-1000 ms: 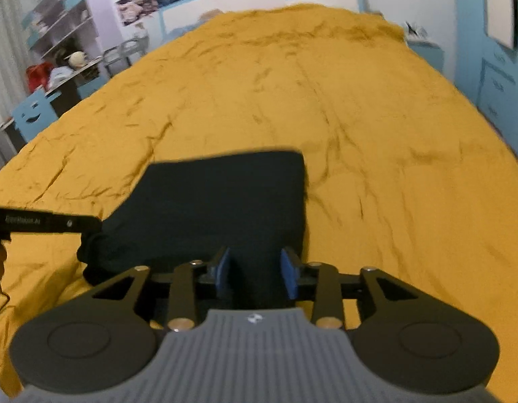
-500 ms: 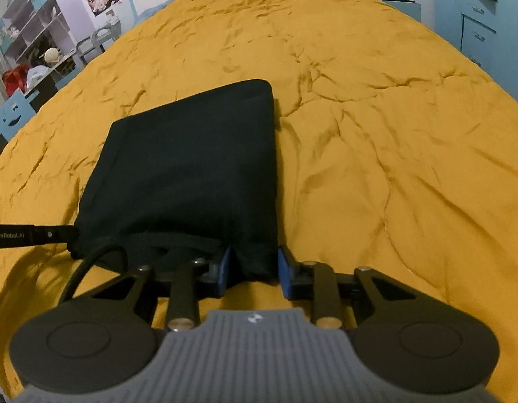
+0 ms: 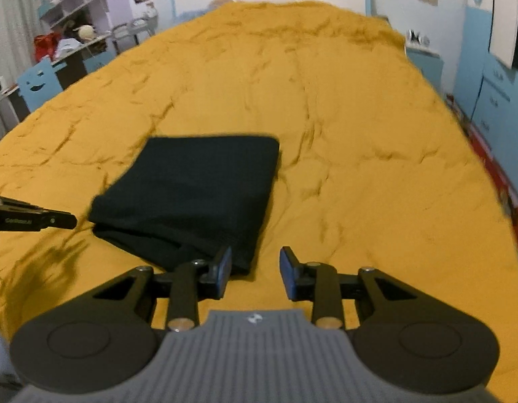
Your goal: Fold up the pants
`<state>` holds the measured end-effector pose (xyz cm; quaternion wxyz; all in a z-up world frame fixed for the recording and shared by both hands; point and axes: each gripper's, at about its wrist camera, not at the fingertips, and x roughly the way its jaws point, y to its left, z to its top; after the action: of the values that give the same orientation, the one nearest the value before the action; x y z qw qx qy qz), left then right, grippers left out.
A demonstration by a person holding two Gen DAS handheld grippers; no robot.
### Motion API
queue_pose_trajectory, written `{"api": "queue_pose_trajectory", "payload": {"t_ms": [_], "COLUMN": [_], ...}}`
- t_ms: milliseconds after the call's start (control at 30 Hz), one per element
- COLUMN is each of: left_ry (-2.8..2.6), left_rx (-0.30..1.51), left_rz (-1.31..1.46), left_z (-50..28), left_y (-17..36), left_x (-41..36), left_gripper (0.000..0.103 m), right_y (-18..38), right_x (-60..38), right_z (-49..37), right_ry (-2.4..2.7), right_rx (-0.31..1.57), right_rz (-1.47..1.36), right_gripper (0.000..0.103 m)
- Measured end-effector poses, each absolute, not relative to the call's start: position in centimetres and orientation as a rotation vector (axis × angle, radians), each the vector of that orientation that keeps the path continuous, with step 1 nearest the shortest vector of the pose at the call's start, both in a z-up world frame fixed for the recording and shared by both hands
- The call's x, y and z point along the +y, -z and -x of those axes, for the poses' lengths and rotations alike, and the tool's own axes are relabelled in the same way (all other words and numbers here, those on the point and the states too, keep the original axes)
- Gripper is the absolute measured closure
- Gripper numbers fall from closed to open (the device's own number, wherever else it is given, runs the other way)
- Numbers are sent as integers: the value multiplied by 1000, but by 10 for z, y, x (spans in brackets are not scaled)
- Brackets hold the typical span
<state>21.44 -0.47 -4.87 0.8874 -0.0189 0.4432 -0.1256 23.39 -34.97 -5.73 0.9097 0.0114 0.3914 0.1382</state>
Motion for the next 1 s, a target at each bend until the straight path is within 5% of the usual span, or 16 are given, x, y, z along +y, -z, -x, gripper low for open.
{"api": "queue_pose_trajectory", "payload": {"t_ms": [167,333,400,700,1000], "left_ry": [278,262,251,250,248], "left_rx": [885,853,842,844,900], "left_rz": [51,71,109,415,516], "left_z": [-208,-214,-218,-249,-301], "left_y": [29,35,42,77,108], "left_x": [-3,-1,4,34,37], "left_gripper": [83,63,55,44,37], "right_y": [5,-5,15,120,140], "right_x": [-381,-400,-397,-364,-329], "right_z": [-208,-205,-211,-252,-322], "right_ry": [-324,-319,-301,-250,-292], "right_rx": [774,796,807,688,703], "right_rz": [13,41,18,-298,-290], "right_gripper": [64,42,42,42,42]}}
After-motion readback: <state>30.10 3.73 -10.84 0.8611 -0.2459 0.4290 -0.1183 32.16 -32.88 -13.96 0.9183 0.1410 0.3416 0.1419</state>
